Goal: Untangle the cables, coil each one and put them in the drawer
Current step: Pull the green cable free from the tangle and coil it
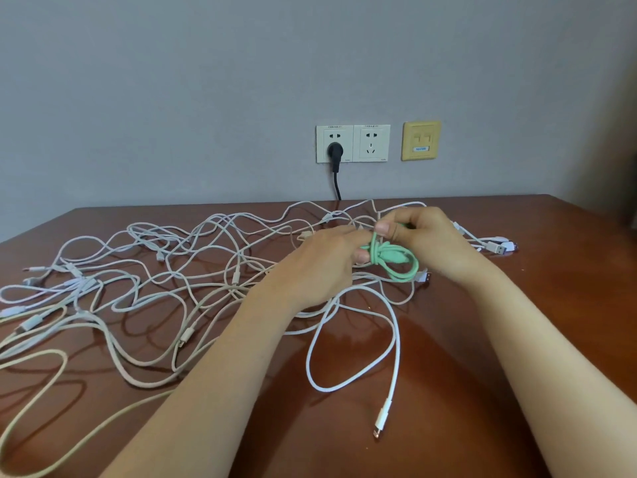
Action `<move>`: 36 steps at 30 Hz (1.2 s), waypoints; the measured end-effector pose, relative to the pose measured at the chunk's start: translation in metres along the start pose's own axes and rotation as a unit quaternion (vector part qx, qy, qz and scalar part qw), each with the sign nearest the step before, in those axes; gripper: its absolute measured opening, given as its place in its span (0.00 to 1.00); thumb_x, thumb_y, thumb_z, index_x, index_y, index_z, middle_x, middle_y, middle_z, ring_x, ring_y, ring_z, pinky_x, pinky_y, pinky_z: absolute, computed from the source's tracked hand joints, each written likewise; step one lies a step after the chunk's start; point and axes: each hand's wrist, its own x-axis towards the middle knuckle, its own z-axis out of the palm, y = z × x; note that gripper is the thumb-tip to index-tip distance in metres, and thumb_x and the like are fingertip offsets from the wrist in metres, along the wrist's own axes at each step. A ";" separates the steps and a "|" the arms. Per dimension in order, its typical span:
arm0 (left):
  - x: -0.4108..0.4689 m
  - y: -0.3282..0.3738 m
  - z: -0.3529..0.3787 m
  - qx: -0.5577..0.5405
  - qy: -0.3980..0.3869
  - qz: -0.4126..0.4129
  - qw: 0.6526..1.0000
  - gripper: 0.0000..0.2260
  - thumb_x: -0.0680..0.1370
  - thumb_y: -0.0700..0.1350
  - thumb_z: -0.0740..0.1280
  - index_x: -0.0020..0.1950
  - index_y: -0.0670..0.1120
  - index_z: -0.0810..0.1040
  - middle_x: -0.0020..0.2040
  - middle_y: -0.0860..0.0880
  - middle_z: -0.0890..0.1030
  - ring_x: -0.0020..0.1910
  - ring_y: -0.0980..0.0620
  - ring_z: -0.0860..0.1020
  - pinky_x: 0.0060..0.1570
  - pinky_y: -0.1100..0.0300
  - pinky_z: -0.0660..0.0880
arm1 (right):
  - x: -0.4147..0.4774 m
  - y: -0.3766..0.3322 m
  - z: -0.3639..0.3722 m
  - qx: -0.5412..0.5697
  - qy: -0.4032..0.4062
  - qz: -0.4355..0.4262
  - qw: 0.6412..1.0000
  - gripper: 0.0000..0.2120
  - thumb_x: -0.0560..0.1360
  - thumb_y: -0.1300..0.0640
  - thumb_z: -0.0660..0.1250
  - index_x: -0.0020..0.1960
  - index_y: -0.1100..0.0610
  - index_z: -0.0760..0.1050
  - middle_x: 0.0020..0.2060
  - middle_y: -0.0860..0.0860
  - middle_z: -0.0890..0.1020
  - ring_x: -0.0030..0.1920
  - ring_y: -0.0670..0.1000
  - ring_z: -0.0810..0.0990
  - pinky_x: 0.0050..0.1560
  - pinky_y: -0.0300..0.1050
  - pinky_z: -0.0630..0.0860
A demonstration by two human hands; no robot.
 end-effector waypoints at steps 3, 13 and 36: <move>0.000 0.006 0.003 -0.075 0.007 -0.014 0.997 0.13 0.76 0.30 0.59 0.56 0.41 0.77 0.45 0.53 0.73 0.40 0.62 0.74 0.46 0.65 0.71 | 0.000 0.008 -0.003 0.066 -0.017 0.037 0.997 0.08 0.75 0.62 0.65 0.38 0.56 0.77 0.24 0.43 0.80 0.25 0.38 0.75 0.29 0.29 0.70; 0.006 0.005 0.005 -0.234 0.158 -0.168 0.944 0.13 0.82 0.40 0.55 0.39 0.51 0.71 0.33 0.56 0.72 0.32 0.61 0.70 0.37 0.64 0.66 | 0.008 0.007 0.016 0.193 -0.001 -0.017 0.981 0.05 0.74 0.67 0.64 0.43 0.59 0.76 0.23 0.47 0.77 0.21 0.43 0.66 0.24 0.33 0.64; 0.007 0.017 0.004 -0.238 0.133 -0.213 0.938 0.18 0.82 0.41 0.53 0.69 0.56 0.68 0.58 0.40 0.78 0.58 0.39 0.75 0.53 0.53 0.71 | 0.006 -0.003 0.035 0.055 0.165 -0.104 0.979 0.15 0.71 0.67 0.69 0.32 0.54 0.68 0.27 0.47 0.72 0.26 0.38 0.71 0.31 0.27 0.65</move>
